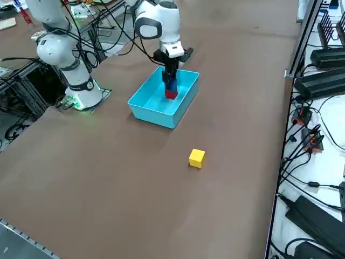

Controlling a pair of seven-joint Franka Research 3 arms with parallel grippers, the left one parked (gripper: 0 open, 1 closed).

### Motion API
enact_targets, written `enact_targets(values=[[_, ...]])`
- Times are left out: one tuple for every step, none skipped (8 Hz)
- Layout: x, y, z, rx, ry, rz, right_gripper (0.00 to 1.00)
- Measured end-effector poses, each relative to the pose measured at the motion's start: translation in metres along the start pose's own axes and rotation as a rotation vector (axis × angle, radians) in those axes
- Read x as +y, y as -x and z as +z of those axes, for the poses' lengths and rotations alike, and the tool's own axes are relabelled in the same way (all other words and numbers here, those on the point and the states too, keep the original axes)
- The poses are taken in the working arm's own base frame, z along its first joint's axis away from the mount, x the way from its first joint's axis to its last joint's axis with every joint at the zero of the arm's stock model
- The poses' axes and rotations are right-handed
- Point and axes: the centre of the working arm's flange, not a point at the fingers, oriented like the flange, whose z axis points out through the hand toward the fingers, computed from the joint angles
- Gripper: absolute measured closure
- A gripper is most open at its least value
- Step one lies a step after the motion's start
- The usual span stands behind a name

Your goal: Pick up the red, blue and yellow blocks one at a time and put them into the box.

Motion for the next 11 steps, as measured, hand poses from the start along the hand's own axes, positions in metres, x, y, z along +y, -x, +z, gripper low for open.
enact_targets(values=[[0.000,-0.002,0.000,0.008,-0.003,0.001,0.30],[0.000,-0.002,0.000,0.009,-0.003,0.001,0.28],[0.000,-0.002,0.003,0.003,-0.001,0.001,0.13],[0.000,-0.001,0.005,0.000,0.000,0.001,0.01],[0.000,-0.002,0.004,0.004,-0.002,0.001,0.00],[-0.001,-0.005,-0.002,0.016,-0.006,0.002,0.00],[-0.002,-0.010,-0.013,0.029,-0.009,0.002,0.00],[-0.002,-0.015,-0.029,0.025,-0.006,0.005,0.00],[-0.001,-0.021,-0.049,0.005,0.004,0.009,0.00],[0.000,-0.027,-0.074,-0.023,0.015,0.014,0.00],[0.001,-0.033,-0.100,-0.037,0.022,0.016,0.00]])
